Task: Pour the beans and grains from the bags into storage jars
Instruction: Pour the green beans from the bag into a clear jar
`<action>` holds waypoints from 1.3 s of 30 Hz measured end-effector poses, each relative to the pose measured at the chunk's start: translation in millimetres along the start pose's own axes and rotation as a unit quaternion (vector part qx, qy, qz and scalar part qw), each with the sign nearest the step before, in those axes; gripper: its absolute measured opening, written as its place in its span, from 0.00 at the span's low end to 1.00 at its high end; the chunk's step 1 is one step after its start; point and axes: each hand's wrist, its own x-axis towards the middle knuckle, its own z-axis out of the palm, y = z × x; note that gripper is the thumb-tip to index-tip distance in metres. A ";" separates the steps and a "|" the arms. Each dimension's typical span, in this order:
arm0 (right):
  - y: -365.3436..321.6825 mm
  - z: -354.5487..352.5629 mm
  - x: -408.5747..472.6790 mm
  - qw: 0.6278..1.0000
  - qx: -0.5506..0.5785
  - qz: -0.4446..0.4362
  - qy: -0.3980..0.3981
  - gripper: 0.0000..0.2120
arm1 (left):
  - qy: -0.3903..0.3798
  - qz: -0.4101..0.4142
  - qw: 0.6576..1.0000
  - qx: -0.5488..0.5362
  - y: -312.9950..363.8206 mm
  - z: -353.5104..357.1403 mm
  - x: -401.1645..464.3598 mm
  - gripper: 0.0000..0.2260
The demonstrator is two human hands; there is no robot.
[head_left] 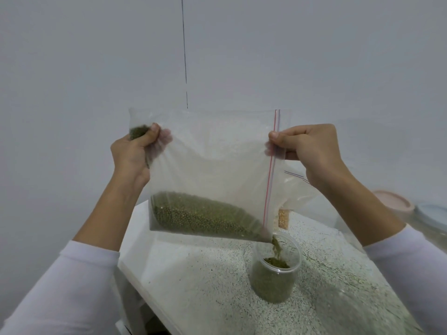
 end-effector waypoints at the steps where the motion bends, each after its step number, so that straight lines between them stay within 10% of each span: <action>1: 0.1 0.6 0.2 1.000 -0.001 0.000 0.001 0.05 | 0.001 -0.001 1.000 0.001 0.0 -0.5 0.1 0.17; 39: -2.7 5.5 1.2 1.000 0.005 0.014 0.004 0.05 | -0.015 0.038 0.998 0.052 11.9 6.6 -0.6 0.12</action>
